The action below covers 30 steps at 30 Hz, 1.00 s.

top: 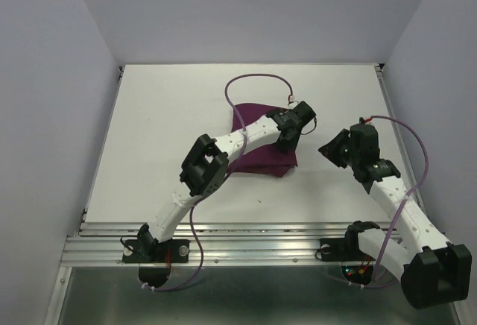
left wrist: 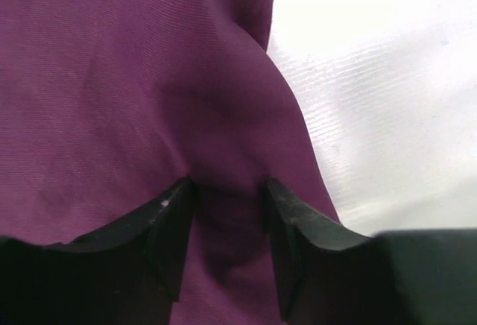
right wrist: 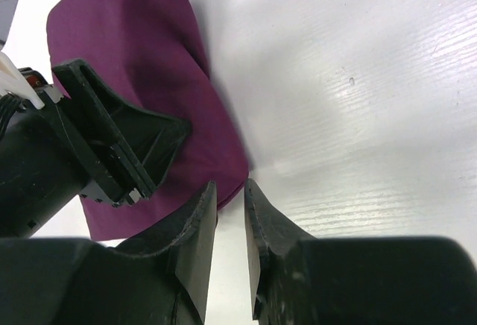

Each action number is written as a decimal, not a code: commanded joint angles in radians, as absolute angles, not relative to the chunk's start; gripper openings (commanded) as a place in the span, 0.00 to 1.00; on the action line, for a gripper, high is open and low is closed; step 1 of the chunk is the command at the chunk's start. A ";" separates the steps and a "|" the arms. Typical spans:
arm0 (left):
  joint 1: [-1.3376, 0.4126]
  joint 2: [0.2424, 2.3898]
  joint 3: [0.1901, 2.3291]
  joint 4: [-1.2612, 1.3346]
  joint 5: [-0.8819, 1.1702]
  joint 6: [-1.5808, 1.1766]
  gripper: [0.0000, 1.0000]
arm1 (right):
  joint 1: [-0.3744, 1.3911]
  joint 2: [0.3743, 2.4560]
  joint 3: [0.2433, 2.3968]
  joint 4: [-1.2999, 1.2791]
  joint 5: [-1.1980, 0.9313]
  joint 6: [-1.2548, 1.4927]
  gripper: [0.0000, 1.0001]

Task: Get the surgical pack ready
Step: Pack the surgical kit at the center of the board.

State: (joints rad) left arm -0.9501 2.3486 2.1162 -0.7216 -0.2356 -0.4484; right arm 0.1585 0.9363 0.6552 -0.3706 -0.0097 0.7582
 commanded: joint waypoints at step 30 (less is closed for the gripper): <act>-0.908 2.143 2.042 -0.617 -0.084 -0.406 0.00 | 0.327 1.460 0.672 0.224 -0.265 0.979 0.26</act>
State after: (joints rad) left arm -0.8989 2.2330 2.0087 -0.6598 -0.1444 -0.3950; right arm 0.2928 1.4059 0.5732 0.1169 -0.2676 0.9630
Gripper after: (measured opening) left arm 0.099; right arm 0.263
